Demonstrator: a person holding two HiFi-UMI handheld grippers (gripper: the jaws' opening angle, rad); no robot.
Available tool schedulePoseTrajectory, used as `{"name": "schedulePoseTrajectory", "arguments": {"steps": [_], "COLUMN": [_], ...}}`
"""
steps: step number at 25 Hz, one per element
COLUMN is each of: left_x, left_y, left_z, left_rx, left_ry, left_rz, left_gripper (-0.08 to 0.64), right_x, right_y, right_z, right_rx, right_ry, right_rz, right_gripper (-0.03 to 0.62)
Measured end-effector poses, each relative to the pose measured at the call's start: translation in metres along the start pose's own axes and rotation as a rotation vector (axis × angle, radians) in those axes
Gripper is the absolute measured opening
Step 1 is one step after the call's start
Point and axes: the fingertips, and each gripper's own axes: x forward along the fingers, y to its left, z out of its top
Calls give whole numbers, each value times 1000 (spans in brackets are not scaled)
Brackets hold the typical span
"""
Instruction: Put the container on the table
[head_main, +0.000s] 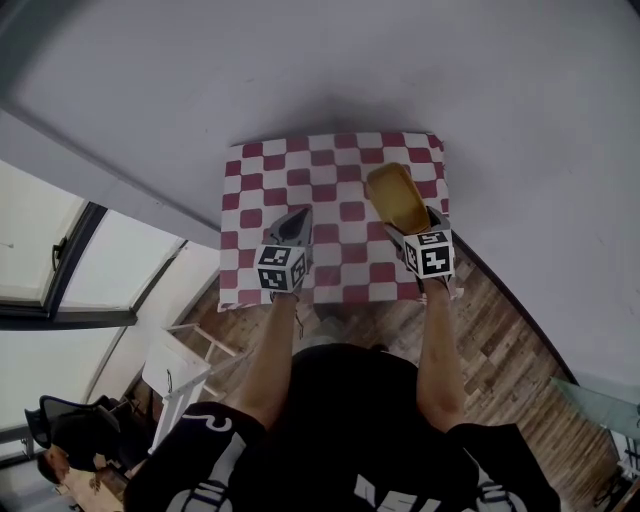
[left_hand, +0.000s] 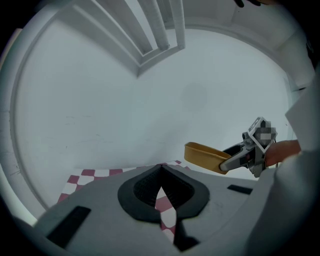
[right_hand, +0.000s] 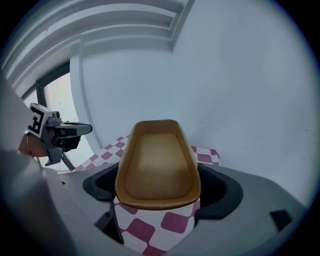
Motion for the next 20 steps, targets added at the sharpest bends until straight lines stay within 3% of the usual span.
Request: {"name": "schedulePoseTrajectory", "arguments": {"steps": [12, 20], "left_x": [10, 13], "left_y": [83, 108], "left_z": [21, 22], "left_rx": [-31, -55], "left_ry": [-28, -36], "left_rz": [6, -20], "left_gripper": [25, 25], "right_x": [55, 70], "right_y": [37, 55], "right_z": [52, 63], "right_rx": [-34, -46], "right_ry": [8, 26], "right_rz": [-6, -26], "right_gripper": [479, 479]}}
